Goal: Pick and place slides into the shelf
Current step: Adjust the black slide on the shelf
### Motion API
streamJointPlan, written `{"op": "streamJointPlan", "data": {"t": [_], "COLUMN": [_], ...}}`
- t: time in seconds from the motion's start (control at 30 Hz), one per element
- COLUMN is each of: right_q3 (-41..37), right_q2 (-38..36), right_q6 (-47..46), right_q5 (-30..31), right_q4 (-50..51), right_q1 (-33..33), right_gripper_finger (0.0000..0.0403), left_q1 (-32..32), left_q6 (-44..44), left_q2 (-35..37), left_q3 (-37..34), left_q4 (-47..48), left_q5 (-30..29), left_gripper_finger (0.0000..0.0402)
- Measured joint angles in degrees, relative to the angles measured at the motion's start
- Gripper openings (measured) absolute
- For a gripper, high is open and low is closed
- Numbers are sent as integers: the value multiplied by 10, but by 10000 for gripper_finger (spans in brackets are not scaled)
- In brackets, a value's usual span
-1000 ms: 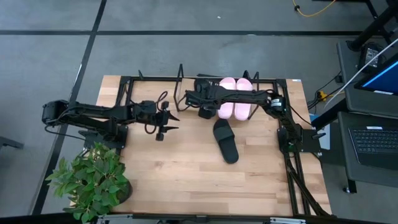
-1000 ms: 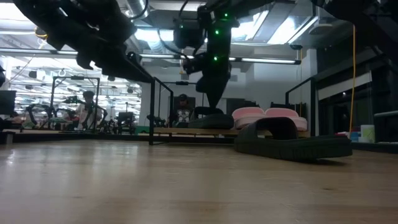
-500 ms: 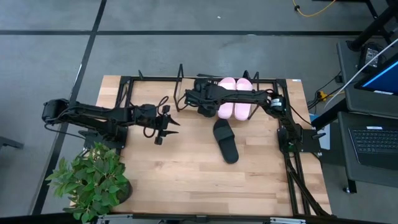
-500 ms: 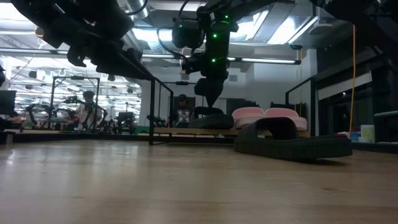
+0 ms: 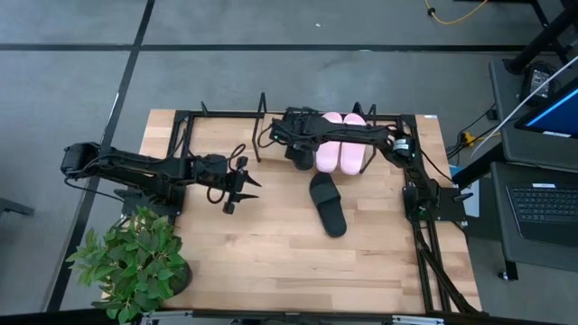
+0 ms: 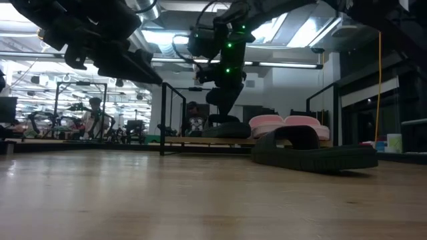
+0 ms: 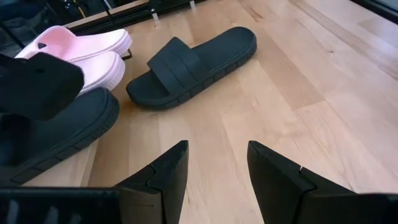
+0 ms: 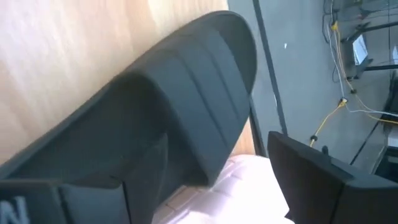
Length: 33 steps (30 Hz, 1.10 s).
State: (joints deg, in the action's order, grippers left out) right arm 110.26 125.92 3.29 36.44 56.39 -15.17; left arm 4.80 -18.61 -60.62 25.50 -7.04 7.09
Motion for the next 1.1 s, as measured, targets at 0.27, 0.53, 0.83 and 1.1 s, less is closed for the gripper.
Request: {"op": "streamJointPlan", "data": {"t": [0.27,0.53,0.83,1.1], "right_q3": [-1,-1,-1,-1], "right_q2": [4,7,7,7], "right_q6": [-1,-2,-2,-6], "right_q5": [-1,-3,-8,-7], "right_q4": [-10,-7,-9,-9], "right_q1": [-17,-27,-27,-27], "right_gripper_finger": [275,260,159,37], "left_q1": [0,0,0,0], "left_q6": [-2,-13,-13,-13], "left_q2": [0,0,0,0], "left_q3": [0,0,0,0], "left_q4": [2,2,2,2], "left_q5": [0,0,0,0], "left_gripper_finger": [157,157,157,157]}}
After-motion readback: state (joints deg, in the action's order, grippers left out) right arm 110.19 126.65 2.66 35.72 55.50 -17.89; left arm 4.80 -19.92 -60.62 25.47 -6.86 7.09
